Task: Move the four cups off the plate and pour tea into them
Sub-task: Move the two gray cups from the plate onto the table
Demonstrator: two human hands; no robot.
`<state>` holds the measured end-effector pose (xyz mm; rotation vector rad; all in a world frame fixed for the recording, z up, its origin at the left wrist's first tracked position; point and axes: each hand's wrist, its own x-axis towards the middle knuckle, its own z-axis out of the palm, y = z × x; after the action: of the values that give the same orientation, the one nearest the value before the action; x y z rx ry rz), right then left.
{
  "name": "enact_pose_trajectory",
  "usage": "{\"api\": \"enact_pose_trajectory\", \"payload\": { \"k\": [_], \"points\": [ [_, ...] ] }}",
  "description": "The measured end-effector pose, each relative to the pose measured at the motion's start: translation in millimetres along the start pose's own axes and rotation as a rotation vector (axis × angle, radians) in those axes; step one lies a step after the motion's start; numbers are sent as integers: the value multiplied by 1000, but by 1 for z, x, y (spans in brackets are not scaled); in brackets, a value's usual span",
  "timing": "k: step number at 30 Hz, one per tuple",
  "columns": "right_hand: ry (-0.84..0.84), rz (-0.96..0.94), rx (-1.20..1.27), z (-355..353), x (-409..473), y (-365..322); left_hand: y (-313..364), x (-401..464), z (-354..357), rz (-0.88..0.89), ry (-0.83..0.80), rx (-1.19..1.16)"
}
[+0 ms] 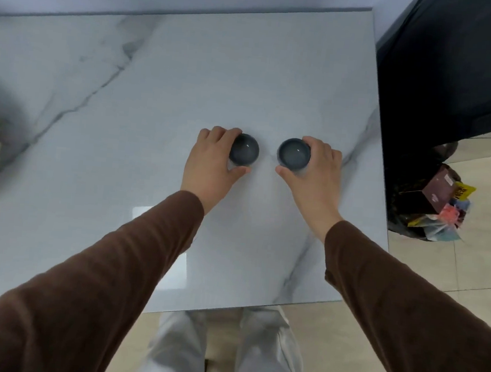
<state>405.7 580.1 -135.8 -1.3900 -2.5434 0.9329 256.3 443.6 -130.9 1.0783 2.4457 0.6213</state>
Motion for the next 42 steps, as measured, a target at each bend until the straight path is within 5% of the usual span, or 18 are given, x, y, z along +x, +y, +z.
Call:
{"api": "enact_pose_trajectory", "payload": {
  "k": [22,30,42],
  "points": [
    [-48,-158,-103,-13,25,18,30,6,22,-120,14,61],
    [-75,-388,-227,-22,-27,-40,4,-60,-29,-147,85,134],
    [-207,-427,-233,62,-125,-196,-128,-168,-142,-200,96,154]
  ]
}}
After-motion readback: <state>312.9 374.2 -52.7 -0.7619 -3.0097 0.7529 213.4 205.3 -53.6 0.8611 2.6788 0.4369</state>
